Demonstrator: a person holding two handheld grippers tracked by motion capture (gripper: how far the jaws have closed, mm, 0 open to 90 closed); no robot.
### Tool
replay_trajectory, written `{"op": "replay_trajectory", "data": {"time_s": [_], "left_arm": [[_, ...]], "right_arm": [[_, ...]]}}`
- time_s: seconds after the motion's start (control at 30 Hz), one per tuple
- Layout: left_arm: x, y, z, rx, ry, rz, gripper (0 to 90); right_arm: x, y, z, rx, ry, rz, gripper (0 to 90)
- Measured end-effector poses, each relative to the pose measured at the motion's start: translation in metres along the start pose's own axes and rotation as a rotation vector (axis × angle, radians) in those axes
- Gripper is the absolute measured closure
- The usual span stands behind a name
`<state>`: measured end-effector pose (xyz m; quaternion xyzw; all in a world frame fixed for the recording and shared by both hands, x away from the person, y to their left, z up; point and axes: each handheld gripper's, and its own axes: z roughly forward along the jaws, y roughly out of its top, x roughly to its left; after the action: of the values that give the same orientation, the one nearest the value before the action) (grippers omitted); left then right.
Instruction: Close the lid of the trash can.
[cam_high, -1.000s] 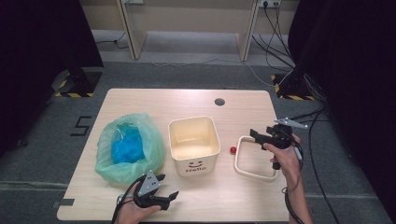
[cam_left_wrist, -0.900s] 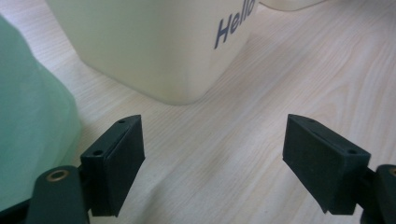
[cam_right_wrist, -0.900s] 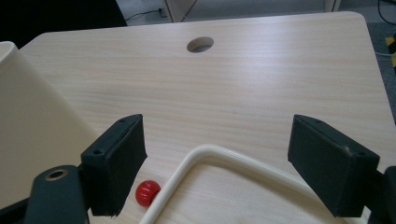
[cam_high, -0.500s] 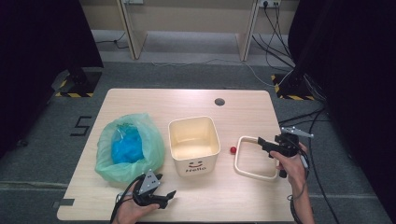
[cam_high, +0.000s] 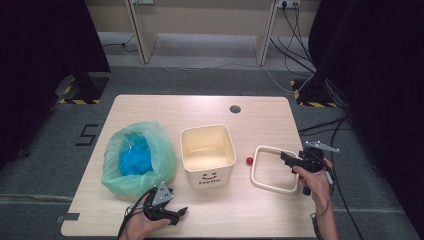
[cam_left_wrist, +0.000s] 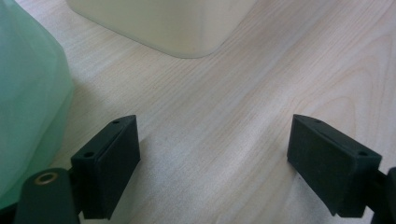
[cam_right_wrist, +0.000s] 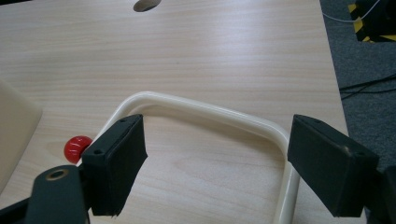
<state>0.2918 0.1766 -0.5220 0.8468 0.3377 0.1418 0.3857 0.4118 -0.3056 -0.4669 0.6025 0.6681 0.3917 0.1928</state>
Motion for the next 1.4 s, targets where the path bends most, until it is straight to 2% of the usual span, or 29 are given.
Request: {"op": "replay_trajectory", "data": {"time_s": [0.5,0.77,1.03,1.2,1.33,1.4], "left_arm": [[-0.002,0.0,0.0,0.0,0.002,0.0,15.4],[-0.002,-0.001,-0.001,0.002,-0.002,0.0,15.3],[-0.002,-0.001,-0.001,0.002,-0.002,0.0,15.3],[-0.003,-0.001,-0.001,0.001,-0.003,0.0,15.3],[-0.003,-0.001,-0.001,0.001,-0.002,0.0,15.3],[-0.003,-0.001,-0.001,0.0,0.001,-0.001,15.3]], "right_arm": [[-0.015,-0.009,0.008,0.04,-0.038,0.019,25.0],[-0.023,-0.015,0.012,0.08,-0.089,0.017,41.9],[-0.026,-0.02,0.019,0.105,-0.124,-0.027,58.7],[-0.026,-0.022,0.022,0.1,-0.148,-0.039,69.8],[-0.024,-0.022,0.024,0.092,-0.178,-0.054,75.6],[-0.023,-0.022,0.025,0.088,-0.176,-0.045,77.8]]}}
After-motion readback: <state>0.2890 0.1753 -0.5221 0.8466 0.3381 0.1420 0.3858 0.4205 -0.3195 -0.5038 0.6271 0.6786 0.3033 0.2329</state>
